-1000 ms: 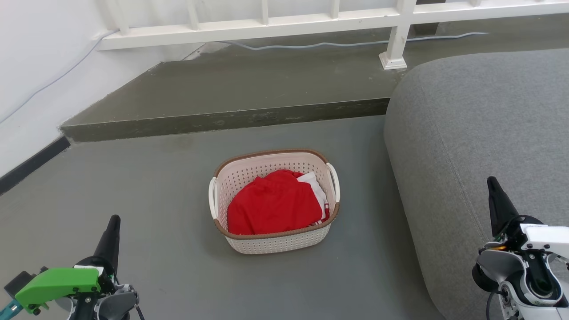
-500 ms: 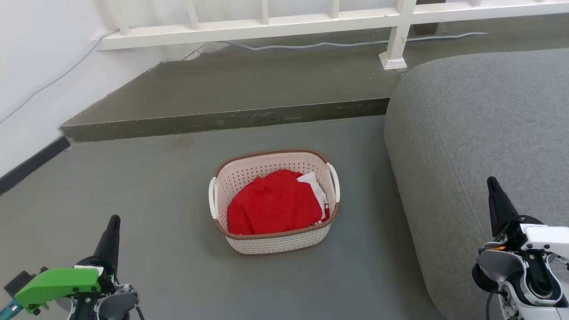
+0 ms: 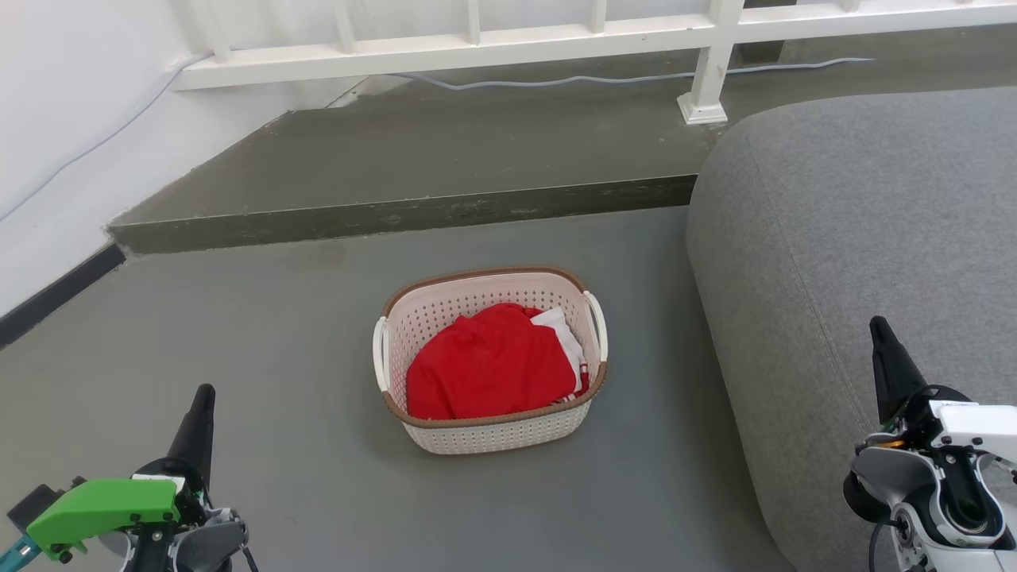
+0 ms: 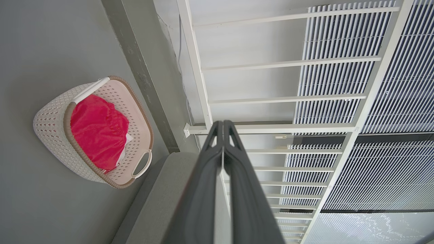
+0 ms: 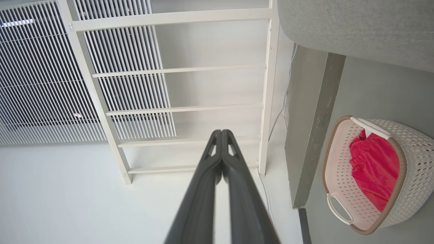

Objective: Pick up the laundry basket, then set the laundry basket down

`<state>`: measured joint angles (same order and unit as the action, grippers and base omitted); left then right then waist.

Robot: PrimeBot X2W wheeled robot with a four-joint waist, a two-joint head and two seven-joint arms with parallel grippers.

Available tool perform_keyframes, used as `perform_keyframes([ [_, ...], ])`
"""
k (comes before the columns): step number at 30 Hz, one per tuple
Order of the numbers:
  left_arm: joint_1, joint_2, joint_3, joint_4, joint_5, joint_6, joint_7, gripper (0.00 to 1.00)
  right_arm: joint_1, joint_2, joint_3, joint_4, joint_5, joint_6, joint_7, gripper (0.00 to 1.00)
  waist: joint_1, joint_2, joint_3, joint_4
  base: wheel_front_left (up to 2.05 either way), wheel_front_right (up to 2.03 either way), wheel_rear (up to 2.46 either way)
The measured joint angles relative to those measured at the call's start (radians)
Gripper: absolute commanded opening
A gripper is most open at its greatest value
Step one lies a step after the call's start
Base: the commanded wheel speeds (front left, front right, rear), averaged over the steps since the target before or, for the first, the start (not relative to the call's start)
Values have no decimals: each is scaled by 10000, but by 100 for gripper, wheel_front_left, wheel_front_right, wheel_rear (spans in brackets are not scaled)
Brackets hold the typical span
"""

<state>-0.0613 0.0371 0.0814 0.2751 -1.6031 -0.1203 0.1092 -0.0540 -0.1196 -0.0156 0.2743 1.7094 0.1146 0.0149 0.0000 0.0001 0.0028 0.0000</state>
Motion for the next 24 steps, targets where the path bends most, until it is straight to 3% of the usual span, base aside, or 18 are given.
perform_keyframes([
  [24,0,-2,0,0,0,0,0,0,-3,10,-25,17,-13,0,36,0,0,0,0,0,0,0,0],
])
